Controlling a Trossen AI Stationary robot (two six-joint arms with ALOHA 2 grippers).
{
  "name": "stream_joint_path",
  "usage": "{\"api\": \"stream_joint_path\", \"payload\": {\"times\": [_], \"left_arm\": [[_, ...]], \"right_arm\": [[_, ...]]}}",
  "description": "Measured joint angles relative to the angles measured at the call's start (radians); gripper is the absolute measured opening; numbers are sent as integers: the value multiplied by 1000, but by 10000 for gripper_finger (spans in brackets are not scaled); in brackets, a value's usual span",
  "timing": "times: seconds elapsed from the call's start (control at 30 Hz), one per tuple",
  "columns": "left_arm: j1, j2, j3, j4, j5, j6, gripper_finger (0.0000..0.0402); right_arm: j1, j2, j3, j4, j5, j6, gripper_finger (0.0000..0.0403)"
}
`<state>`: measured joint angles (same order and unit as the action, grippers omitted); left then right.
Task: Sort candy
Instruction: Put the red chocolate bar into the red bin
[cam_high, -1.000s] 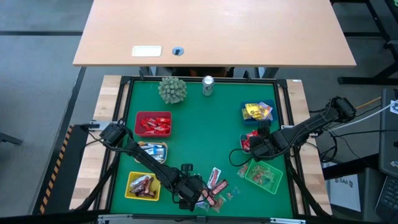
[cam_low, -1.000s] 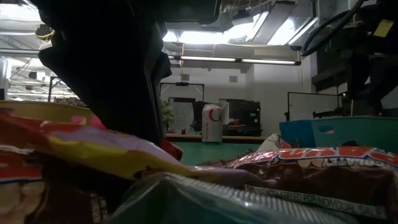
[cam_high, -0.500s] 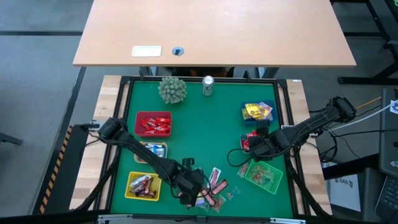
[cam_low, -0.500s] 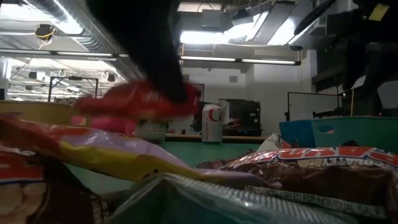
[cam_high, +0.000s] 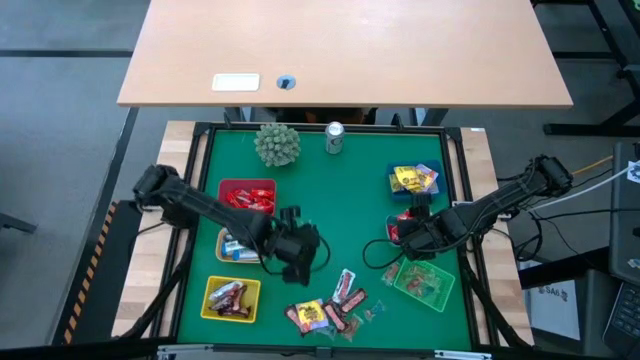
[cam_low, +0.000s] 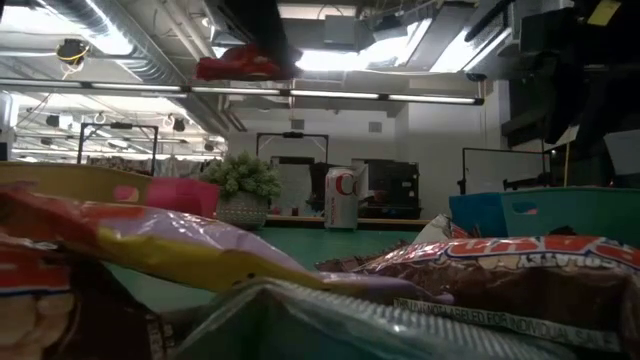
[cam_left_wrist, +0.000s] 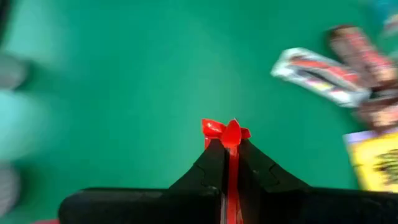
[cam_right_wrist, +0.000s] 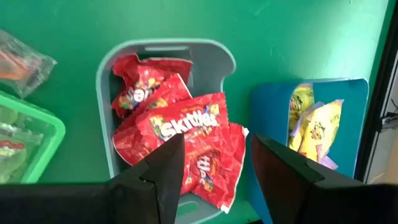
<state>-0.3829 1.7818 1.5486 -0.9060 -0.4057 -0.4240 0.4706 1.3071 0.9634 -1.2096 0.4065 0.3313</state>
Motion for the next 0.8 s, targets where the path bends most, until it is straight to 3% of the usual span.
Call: {"api": "stream_joint_path", "payload": {"times": [0.43,0.8], "left_arm": [[224,-71,0,-292,-59,35,11],[417,-70,-38,-317,-44,143,11]], "right_arm": [[0,0,0,16,-26,0,184],[0,0,0,16,-26,0,184]]}}
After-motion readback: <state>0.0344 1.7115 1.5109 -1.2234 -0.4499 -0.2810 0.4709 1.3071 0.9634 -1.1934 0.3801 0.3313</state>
